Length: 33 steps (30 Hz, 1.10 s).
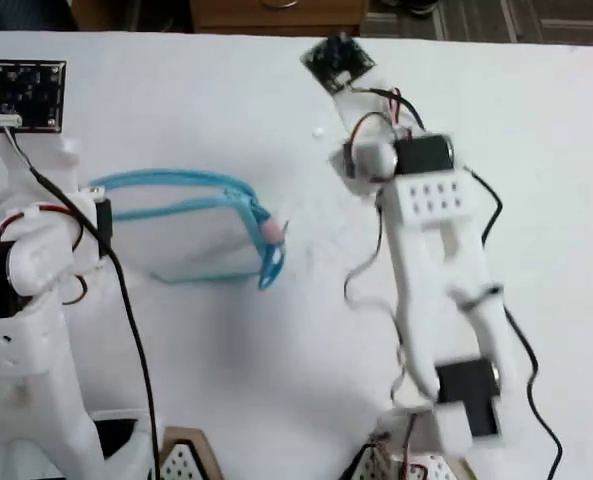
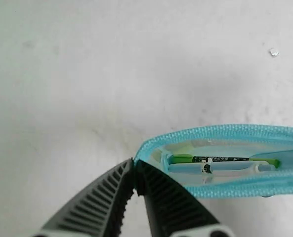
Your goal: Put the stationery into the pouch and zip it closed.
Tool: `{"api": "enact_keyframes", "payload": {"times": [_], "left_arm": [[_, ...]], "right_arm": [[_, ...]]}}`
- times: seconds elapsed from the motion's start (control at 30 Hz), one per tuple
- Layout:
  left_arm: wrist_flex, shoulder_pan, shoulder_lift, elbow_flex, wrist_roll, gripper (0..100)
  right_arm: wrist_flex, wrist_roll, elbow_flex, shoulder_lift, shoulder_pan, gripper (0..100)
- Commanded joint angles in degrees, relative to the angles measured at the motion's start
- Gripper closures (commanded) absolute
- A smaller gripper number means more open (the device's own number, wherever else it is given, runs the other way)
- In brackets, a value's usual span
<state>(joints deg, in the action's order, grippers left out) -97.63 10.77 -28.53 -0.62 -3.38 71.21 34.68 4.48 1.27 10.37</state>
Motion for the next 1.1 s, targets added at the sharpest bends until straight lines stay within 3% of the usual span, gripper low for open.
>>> {"api": "enact_keyframes", "payload": {"times": [0.0, 0.13, 0.43, 0.53, 0.7, 0.8, 0.87, 1.07], "left_arm": [[-0.26, -0.84, 4.62, 4.48, -0.35, 98], [-0.18, -0.84, 4.7, 4.48, -0.35, 98], [-0.18, -0.66, 4.7, 4.48, -0.44, 98], [-0.09, -0.66, 4.7, 4.48, -0.44, 98], [-0.09, -0.66, 4.7, 4.48, -0.44, 98], [-0.09, -0.75, 4.7, 4.48, -0.44, 98], [-0.09, -0.84, 4.7, 4.48, -0.44, 98], [-0.18, -0.84, 4.7, 4.48, -0.44, 98]], "right_arm": [[3.12, 11.69, 7.03, -9.71, -3.82, 76.3], [6.73, 17.32, 14.42, -21.49, -6.46, 69.0], [7.78, 20.57, 36.92, -50.33, -5.76, 69.0], [10.07, 22.33, 46.51, -58.59, -5.58, 75.2], [18.95, 25.49, 62.59, -68.79, -6.64, 98.9], [25.71, 25.41, 71.38, -72.13, -7.08, 95.3], [30.11, 25.41, 76.4, -73.27, -6.99, 98.3], [30.37, 24.35, 81.49, -71.52, -8.48, 98.1]]}}
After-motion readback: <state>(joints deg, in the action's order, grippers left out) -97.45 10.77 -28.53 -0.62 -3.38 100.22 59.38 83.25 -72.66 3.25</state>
